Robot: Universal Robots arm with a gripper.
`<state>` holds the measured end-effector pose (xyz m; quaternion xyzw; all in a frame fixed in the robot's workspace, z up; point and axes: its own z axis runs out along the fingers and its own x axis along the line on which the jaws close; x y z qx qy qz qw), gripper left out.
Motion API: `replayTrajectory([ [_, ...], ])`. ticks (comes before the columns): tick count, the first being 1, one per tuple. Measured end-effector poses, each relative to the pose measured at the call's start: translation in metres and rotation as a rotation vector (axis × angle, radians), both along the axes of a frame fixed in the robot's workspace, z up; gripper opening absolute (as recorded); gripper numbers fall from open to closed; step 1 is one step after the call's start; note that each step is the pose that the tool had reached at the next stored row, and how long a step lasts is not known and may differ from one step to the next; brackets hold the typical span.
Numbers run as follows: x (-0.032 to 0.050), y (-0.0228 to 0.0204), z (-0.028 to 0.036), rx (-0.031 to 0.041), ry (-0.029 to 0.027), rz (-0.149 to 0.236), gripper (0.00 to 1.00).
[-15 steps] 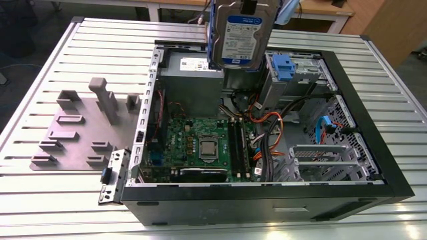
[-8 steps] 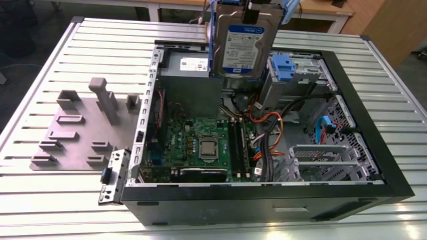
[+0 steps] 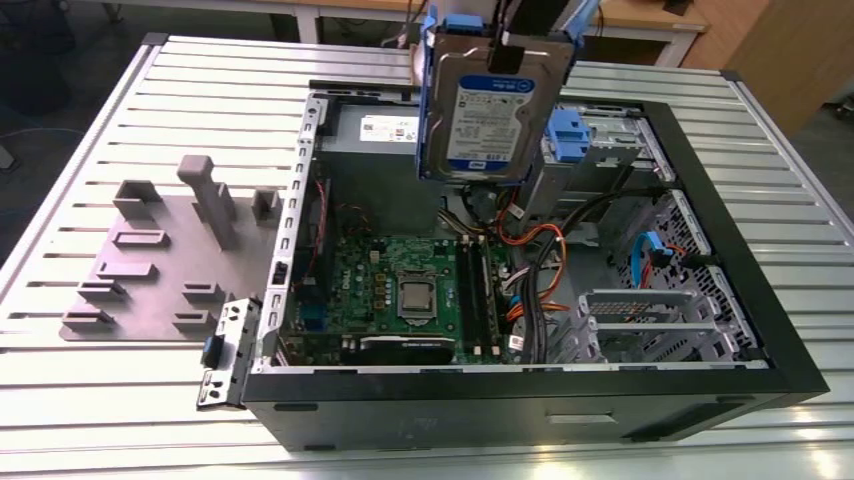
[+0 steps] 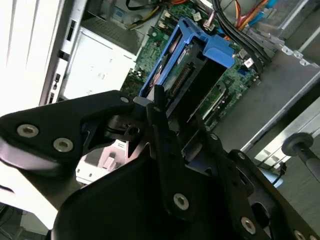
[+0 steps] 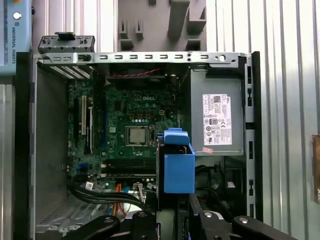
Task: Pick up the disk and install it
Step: 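Pick up the disk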
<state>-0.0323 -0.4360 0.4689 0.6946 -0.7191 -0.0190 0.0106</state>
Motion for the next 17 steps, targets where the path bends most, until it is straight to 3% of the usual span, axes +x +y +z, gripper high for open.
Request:
replayTrajectory([
  [9,0.0,-0.035,-0.0026,0.0,0.0,0.0,0.35],
  [17,0.0,-0.0688,-0.0045,-0.0001,0.0,0.0,0.35],
])
